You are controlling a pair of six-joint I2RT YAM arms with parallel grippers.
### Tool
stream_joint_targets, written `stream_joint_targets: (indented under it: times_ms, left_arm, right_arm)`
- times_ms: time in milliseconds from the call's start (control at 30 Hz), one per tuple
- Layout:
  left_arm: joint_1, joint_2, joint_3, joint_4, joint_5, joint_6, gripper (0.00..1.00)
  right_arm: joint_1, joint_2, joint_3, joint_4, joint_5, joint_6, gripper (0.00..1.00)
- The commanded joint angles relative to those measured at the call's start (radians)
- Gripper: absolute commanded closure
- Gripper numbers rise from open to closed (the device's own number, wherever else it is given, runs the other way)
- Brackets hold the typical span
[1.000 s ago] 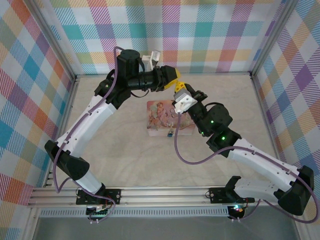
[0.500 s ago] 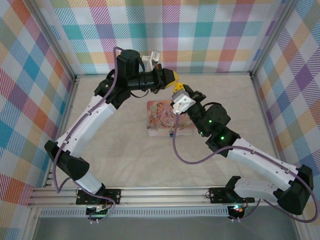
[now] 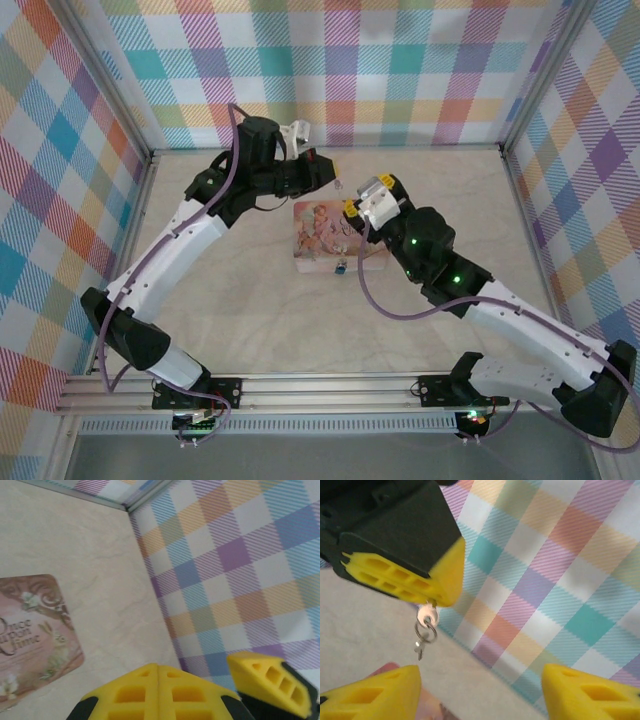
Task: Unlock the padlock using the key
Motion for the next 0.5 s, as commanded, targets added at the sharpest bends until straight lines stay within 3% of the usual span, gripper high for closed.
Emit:
stream_joint_targets:
  times_ms: [0,67,233,467]
  left_arm:
    - [0.006,-0.054,-0.08,0.027,-0.043,0.096,1.0]
    - [0.005,-0.082,-0.141,0.06,-0.051,0.114,1.0]
    - [0.004,-0.148,-0.28,0.163,-0.047,0.123,1.0]
    - [-0.011,-0.224,-0.469,0.371,0.01,0.07,1.0]
  right_arm:
    - [-0.001,-0.035,-0.059,-0.103,-0.017,0.248,0.2]
    - [-0.006,-0.061,-0.09,-0.105,-0.027,0.339,0.01]
    - [-0.051,-0.121,-0.151,-0.107,-0.142,0.576,0.0]
    - [-0.106,-0.167,-0.278,0.046,-0.423,0.85,0.02]
